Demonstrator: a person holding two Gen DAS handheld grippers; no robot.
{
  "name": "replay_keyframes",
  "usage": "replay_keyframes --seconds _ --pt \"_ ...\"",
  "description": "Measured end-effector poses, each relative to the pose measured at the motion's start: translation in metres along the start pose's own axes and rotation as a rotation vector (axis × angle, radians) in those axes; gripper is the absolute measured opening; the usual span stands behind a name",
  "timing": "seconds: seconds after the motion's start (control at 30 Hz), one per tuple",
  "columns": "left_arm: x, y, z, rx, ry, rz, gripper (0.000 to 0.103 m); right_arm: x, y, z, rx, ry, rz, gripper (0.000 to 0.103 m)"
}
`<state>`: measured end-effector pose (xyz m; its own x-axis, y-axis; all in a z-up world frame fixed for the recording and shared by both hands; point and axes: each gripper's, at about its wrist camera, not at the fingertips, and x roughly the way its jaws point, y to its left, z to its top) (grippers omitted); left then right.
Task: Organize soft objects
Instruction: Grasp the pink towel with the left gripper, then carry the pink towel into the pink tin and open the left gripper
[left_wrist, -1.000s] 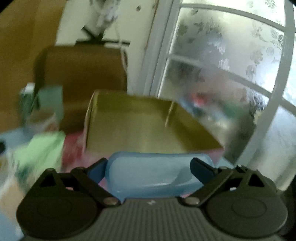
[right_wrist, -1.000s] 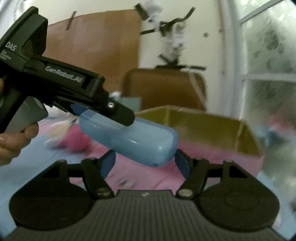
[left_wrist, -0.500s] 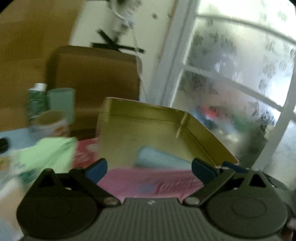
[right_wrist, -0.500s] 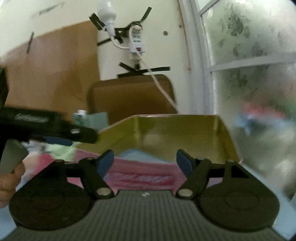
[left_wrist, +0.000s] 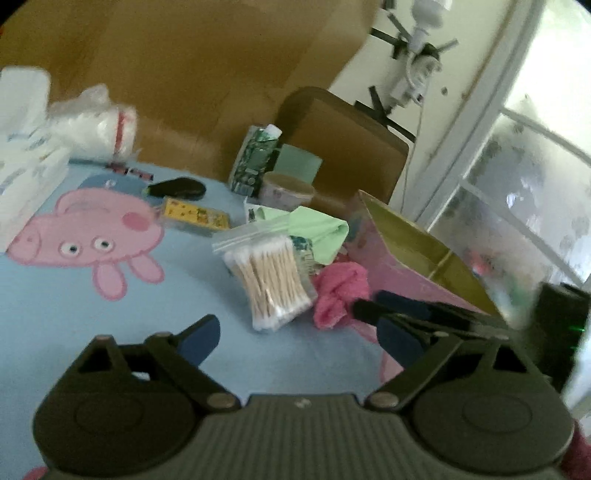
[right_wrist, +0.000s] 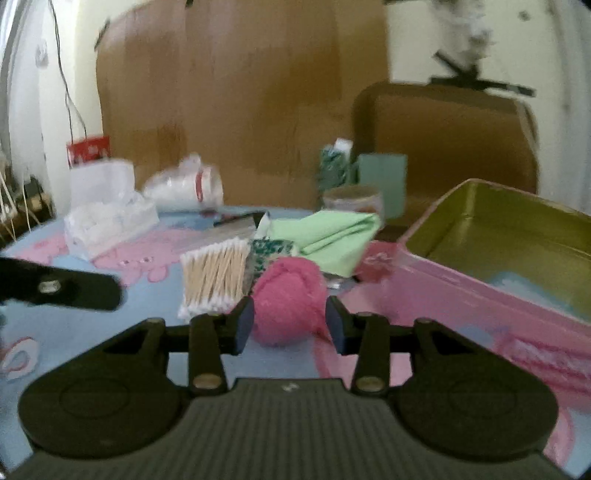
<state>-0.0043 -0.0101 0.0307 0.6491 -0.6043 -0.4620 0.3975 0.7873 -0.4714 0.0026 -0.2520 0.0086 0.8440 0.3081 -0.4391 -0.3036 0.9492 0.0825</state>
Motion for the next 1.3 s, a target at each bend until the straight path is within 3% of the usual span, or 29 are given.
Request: replay_keyframes --seconds 0.1,0.23,0.3,0.4,0.53,0.6,0.67,0.73,0.83,0.9,1.0,1.07,1.1,1.13,1.17,1.2,1.3 --pt "-0.004 0.001 0.001 -0.025 0.004 -0.039 0.092 0.009 0.003 -0.004 0.023 0.038 0.02 0.037" --pt "-0.002 -0.007 -0.001 -0.015 0.036 -0.095 0.092 -0.029 0.015 -0.018 0.029 -0.001 0.055 0.037" --pt "0.004 -0.012 -0.003 -0.024 0.066 -0.14 0.094 -0.051 0.015 -0.031 0.056 -0.031 0.095 0.037" --pt "0.018 -0.029 -0.011 0.02 0.122 -0.189 0.097 -0.067 0.012 -0.054 0.105 0.007 0.12 0.041" --pt "0.045 -0.055 -0.027 0.102 0.201 -0.172 0.097 -0.075 0.009 -0.074 0.116 0.033 0.089 0.048" --pt "0.055 -0.062 -0.032 0.112 0.228 -0.165 0.09 -0.077 0.013 -0.073 0.085 0.023 0.075 0.05" --pt "0.064 -0.068 -0.037 0.127 0.27 -0.168 0.055 -0.075 0.016 -0.072 0.064 0.01 0.077 0.044" --pt "0.069 -0.077 -0.037 0.149 0.272 -0.15 0.054 -0.073 0.018 -0.072 0.047 0.002 0.068 0.04" --pt "0.072 -0.097 -0.019 0.204 0.235 -0.164 0.054 -0.08 0.011 -0.065 0.018 -0.083 0.012 0.04" --pt "0.08 -0.118 -0.002 0.248 0.206 -0.181 0.057 -0.085 0.0 -0.055 0.034 -0.146 -0.036 0.04" --pt "0.103 -0.155 0.021 0.331 0.158 -0.184 0.074 -0.083 -0.025 -0.032 0.051 -0.214 -0.126 0.04" --pt "0.125 -0.175 0.033 0.362 0.131 -0.147 0.101 -0.073 -0.044 -0.016 0.078 -0.234 -0.177 0.043" --pt "0.135 -0.182 0.037 0.37 0.104 -0.109 0.103 -0.066 -0.054 -0.009 0.097 -0.236 -0.208 0.044" --pt "0.143 -0.187 0.039 0.378 0.07 -0.07 0.103 -0.056 -0.065 -0.002 0.113 -0.238 -0.243 0.052" --pt "0.149 -0.19 0.04 0.391 0.048 -0.043 0.103 -0.047 -0.074 0.002 0.119 -0.237 -0.266 0.069" --pt "0.151 -0.191 0.039 0.397 0.031 -0.016 0.103 -0.038 -0.083 0.004 0.12 -0.231 -0.278 0.075" --pt "0.136 -0.175 0.034 0.357 0.001 -0.02 0.103 -0.032 -0.095 -0.001 0.14 -0.204 -0.328 0.075"
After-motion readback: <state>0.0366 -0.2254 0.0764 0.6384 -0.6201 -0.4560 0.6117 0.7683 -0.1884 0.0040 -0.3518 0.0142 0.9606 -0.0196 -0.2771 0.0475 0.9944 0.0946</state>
